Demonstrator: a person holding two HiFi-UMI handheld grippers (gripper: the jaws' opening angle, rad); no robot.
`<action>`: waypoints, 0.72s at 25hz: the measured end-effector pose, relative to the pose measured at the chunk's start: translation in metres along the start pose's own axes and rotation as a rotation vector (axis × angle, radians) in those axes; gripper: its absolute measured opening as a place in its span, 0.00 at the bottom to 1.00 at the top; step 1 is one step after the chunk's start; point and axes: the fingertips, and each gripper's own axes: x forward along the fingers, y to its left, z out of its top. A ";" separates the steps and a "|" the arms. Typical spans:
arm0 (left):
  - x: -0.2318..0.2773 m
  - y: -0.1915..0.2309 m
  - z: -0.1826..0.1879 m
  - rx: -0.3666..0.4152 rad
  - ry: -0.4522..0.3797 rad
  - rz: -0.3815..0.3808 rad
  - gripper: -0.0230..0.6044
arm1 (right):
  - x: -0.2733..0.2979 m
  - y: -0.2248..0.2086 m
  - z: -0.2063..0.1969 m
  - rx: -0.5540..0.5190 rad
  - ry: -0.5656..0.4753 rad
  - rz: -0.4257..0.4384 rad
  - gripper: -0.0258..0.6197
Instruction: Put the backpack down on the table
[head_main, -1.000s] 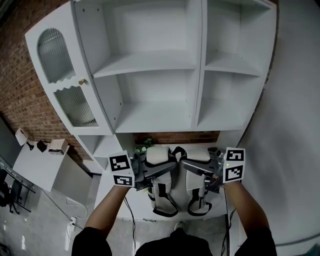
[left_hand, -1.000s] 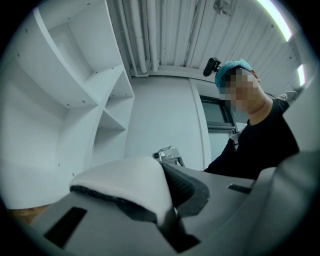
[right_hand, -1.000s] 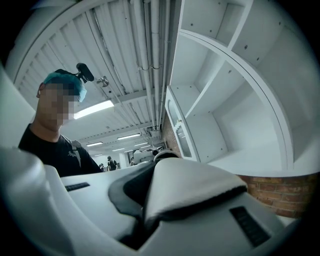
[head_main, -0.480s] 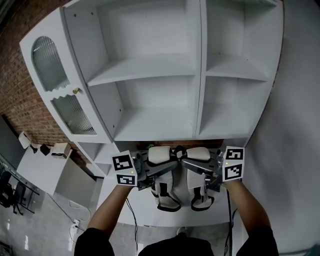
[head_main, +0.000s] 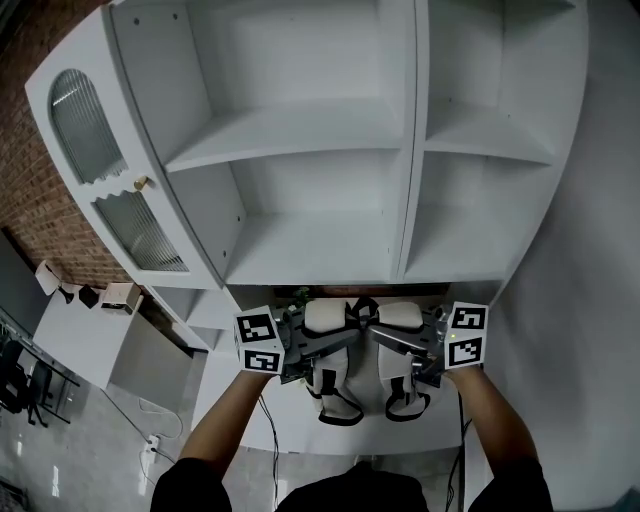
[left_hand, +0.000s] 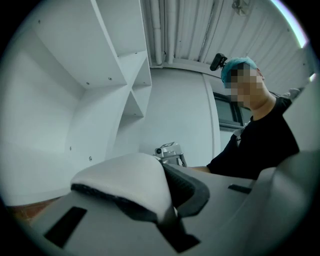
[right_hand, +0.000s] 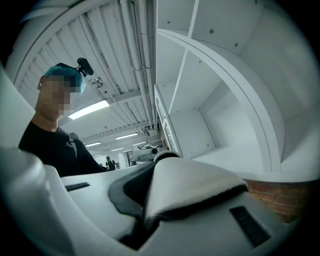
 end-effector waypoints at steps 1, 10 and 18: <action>0.001 0.001 -0.005 -0.002 0.003 -0.002 0.10 | -0.001 -0.003 -0.003 0.005 0.000 -0.005 0.09; 0.001 0.015 -0.032 -0.045 -0.007 0.012 0.10 | 0.001 -0.030 -0.029 0.046 0.001 -0.039 0.09; -0.003 0.017 -0.067 -0.113 0.004 0.031 0.10 | -0.002 -0.042 -0.059 0.070 0.008 -0.082 0.09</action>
